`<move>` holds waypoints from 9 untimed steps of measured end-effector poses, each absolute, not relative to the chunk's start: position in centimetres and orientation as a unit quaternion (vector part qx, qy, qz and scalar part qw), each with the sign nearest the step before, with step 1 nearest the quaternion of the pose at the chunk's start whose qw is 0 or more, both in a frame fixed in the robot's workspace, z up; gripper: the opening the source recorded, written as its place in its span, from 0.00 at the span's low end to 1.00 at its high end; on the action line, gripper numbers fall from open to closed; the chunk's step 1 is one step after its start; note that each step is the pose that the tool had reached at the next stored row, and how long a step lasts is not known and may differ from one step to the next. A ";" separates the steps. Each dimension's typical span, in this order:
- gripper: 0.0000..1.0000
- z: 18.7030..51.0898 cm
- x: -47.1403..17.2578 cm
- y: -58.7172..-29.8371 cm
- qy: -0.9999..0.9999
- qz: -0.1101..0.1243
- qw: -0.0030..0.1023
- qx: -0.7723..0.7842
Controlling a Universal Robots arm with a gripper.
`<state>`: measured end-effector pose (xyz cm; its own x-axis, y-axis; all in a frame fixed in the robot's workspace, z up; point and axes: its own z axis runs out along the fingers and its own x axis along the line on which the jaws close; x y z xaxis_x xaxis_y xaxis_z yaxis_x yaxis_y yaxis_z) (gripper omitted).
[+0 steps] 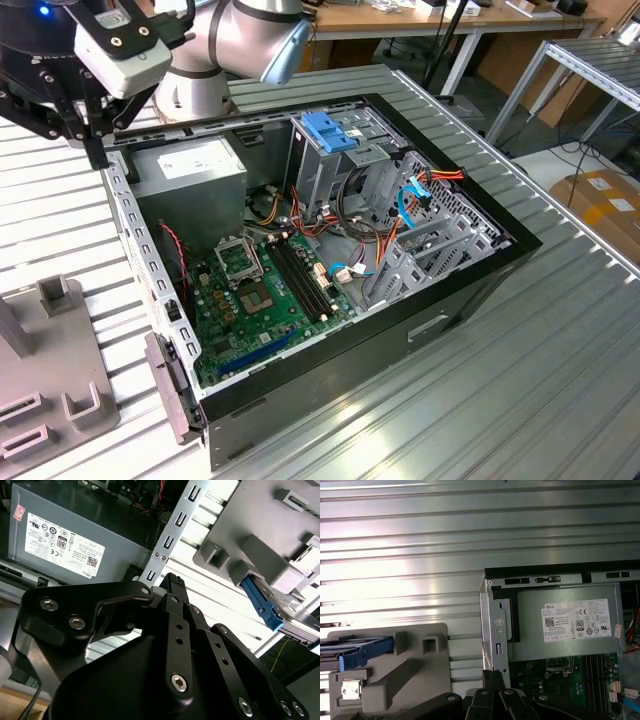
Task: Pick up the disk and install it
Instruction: 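Reach for the disk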
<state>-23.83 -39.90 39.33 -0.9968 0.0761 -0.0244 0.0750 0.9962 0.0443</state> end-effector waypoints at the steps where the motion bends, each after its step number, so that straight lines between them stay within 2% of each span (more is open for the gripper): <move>1: 0.11 39.3 -24.2 -39.9 0.999 0.022 0.013 0.038; 9: 0.11 39.3 -24.8 -39.9 0.999 0.022 0.013 0.038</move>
<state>-24.80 -39.90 39.33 -0.9968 0.0763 -0.0245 0.0752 0.9962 0.0443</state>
